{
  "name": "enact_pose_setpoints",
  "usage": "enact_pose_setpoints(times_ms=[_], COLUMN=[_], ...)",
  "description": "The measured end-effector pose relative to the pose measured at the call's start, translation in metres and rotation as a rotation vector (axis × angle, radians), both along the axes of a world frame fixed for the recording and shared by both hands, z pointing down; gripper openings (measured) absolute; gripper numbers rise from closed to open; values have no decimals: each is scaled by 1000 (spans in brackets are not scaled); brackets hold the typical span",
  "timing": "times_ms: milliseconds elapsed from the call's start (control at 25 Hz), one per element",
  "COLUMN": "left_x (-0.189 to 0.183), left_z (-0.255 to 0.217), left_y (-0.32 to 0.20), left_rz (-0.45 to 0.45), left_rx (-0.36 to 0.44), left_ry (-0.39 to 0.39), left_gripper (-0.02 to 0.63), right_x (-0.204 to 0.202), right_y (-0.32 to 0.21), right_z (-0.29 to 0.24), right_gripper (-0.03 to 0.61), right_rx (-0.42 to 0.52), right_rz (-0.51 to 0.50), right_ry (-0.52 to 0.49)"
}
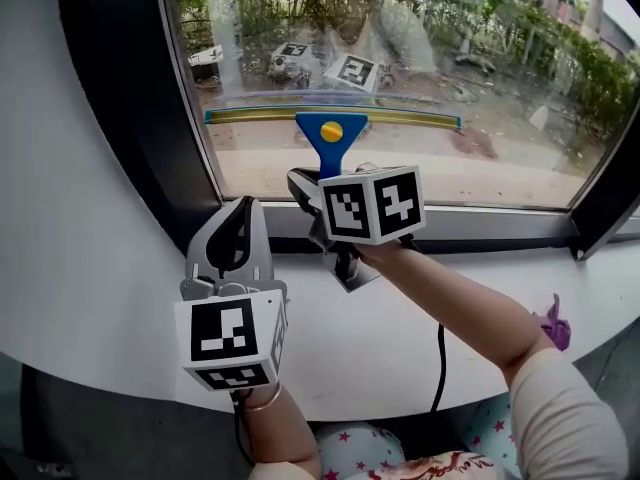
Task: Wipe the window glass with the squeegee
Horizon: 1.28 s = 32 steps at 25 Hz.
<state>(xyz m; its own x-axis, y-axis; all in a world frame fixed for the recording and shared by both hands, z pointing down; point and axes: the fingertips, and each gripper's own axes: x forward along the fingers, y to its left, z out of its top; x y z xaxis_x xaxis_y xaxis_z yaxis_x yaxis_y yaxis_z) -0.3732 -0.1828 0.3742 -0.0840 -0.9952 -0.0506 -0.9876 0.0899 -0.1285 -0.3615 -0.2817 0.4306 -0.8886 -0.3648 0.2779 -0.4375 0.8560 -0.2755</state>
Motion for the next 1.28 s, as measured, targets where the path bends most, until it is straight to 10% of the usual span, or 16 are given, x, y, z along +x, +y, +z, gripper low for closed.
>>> enact_pose_setpoints(times_ms=[520,1280], left_x=[-7,-15], left_z=[20,23], left_y=[-7,-5], left_rz=[-4,-8], left_rx=[-30,-29], left_ry=[1,43], left_gripper=[2,2], right_x=[-5,-7], right_y=[16,62], right_z=[57,108], right_gripper=[26,25], right_rx=[-103,-497], right_rz=[-16,-119], right_ry=[59,82])
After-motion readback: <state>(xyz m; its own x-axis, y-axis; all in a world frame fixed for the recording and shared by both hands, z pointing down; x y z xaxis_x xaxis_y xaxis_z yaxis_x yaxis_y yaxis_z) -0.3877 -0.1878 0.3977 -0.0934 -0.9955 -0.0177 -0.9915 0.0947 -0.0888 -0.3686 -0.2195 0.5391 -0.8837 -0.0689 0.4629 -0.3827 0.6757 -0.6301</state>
